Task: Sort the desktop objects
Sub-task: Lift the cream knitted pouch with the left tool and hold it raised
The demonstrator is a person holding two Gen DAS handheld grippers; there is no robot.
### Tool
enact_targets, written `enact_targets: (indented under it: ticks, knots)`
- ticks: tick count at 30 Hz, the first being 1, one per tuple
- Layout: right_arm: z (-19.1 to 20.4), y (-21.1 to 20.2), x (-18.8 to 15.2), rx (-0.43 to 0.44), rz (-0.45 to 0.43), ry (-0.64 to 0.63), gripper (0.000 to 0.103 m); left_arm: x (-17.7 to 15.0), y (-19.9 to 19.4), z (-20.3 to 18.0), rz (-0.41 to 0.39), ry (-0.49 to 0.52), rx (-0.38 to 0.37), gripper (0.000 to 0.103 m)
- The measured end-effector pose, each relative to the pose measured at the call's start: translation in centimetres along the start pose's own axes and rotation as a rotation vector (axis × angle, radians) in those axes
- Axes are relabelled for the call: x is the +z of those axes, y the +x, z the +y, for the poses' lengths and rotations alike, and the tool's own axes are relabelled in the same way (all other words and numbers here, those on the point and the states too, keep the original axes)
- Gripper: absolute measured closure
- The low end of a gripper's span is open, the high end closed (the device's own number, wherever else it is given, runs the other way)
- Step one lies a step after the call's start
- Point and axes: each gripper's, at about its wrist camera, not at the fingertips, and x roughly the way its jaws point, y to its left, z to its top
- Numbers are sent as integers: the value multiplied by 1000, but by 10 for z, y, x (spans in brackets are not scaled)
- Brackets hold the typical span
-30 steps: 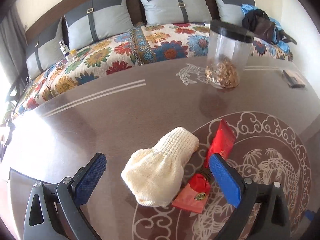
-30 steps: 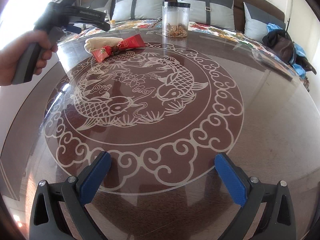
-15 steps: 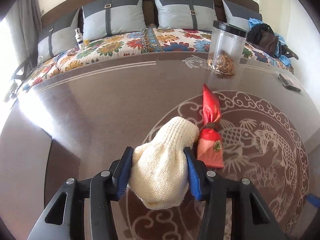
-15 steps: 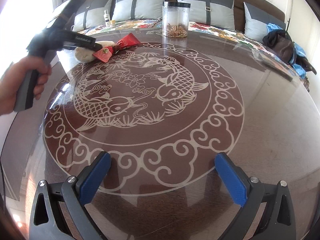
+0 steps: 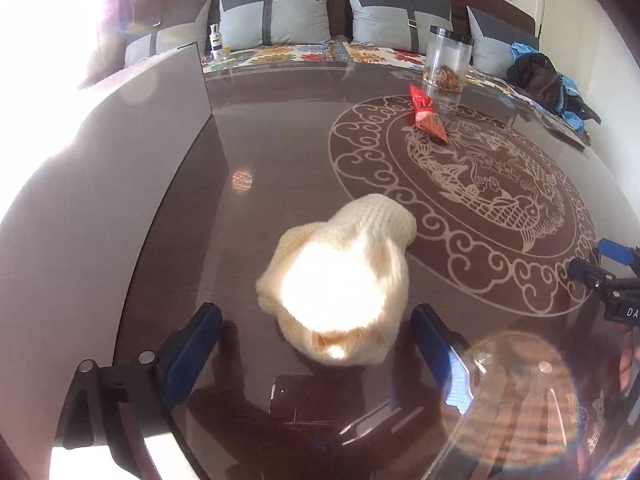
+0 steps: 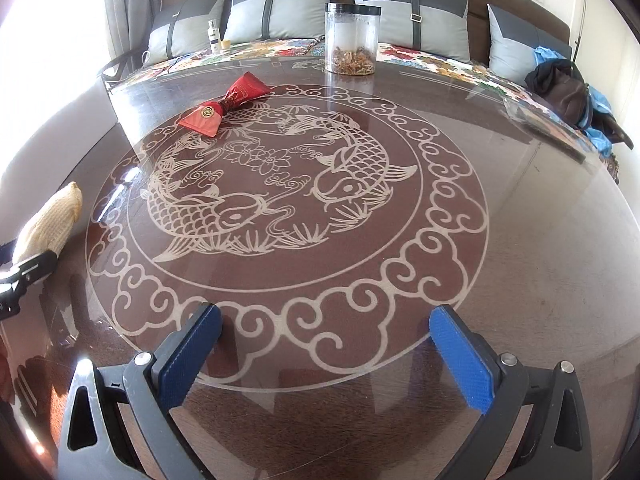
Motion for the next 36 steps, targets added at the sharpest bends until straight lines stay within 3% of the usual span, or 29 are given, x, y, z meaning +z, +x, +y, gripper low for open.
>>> enact_targets:
  ticks: [2,3,36]
  knots:
    - [0,0,0,0,0,0,0,1,1,2,0,-12,-16,5]
    - [0,0,0,0,0,0,0,1,3,0,12,1,-13,0]
    - [0,0,0,0,0,0,0,0,4,-1,13,7,-20,0]
